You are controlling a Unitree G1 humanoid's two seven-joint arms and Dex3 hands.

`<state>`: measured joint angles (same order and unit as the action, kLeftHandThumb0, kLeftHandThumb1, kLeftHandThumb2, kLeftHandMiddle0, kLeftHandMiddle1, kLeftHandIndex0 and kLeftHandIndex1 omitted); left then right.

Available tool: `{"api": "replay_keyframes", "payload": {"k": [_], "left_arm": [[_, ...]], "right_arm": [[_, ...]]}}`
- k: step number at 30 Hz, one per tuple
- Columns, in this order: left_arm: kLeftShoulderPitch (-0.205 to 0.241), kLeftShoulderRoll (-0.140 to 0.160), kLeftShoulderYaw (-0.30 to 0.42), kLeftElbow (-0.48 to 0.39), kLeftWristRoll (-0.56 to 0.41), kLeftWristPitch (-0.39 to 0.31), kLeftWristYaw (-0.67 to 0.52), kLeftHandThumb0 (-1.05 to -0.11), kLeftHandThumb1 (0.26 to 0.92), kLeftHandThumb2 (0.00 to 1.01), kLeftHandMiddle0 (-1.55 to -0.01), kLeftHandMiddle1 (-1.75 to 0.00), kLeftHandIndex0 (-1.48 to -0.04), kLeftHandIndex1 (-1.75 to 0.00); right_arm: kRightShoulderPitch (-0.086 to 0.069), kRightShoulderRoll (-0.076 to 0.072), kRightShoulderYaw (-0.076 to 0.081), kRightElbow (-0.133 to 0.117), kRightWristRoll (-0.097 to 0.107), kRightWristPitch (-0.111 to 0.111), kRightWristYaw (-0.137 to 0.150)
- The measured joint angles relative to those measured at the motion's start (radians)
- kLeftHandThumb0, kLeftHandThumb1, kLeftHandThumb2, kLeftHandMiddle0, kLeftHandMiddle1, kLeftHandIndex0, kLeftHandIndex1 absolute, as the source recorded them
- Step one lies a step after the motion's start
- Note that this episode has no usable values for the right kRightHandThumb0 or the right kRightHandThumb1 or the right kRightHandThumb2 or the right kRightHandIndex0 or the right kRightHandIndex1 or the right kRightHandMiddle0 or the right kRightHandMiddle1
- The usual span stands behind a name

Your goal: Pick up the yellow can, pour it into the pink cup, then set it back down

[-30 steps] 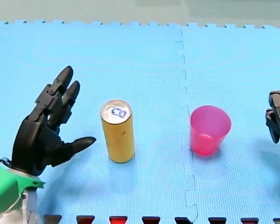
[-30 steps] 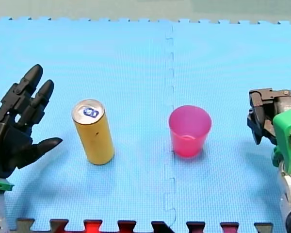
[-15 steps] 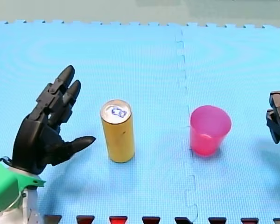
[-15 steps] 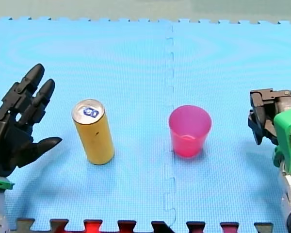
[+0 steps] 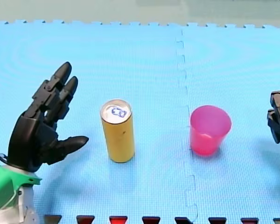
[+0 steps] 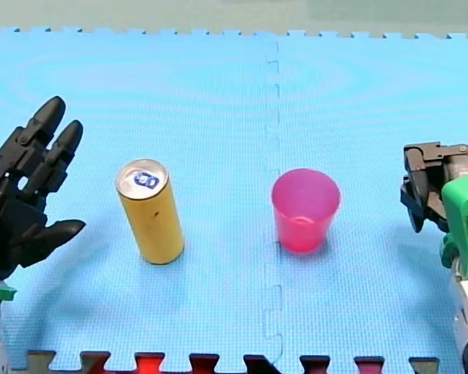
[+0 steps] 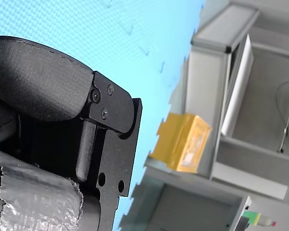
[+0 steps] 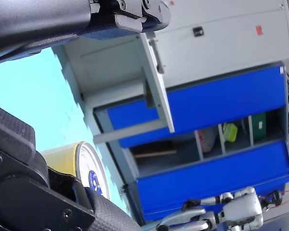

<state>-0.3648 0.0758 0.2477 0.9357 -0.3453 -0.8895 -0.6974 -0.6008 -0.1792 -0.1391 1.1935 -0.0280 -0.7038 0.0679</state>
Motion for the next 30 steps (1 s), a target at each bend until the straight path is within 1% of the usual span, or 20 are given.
{"api": "replay_keyframes", "payload": {"k": [7,11,12,16,23,28,30], "left_arm": [[-0.008,0.004,0.005,0.010,-0.013,0.003,-0.036,-0.923,0.717,0.00,-0.18,0.00,-0.21,0.00],[-0.010,0.015,0.004,0.014,-0.014,0.030,-0.065,-0.914,0.691,0.00,-0.18,0.00,-0.21,0.00],[-0.011,0.017,0.004,0.018,-0.014,0.039,-0.073,-0.899,0.674,0.00,-0.18,0.00,-0.21,0.00],[-0.016,0.021,0.002,0.032,-0.009,0.063,-0.083,-0.880,0.647,0.00,-0.17,0.00,-0.21,0.00],[-0.017,0.020,-0.017,0.062,0.037,0.085,-0.056,-0.886,0.638,0.00,-0.15,0.00,-0.20,0.00],[-0.017,0.024,-0.026,0.080,0.058,0.097,-0.048,-0.922,0.646,0.00,-0.15,0.00,-0.20,0.00],[-0.017,0.024,-0.028,0.087,0.062,0.099,-0.048,-0.935,0.649,0.00,-0.17,-0.01,-0.21,0.00]], "right_arm": [[0.000,-0.001,-0.002,0.003,0.001,0.000,0.001],[0.001,-0.002,-0.004,0.004,0.002,-0.002,0.004],[0.001,-0.002,-0.005,0.004,0.002,-0.002,0.005],[0.002,-0.004,-0.006,0.004,0.004,-0.005,0.008],[0.006,-0.010,-0.007,0.004,0.005,-0.015,0.013],[0.006,-0.012,-0.007,0.004,0.005,-0.015,0.016],[0.006,-0.013,-0.007,0.004,0.005,-0.015,0.016]]}}
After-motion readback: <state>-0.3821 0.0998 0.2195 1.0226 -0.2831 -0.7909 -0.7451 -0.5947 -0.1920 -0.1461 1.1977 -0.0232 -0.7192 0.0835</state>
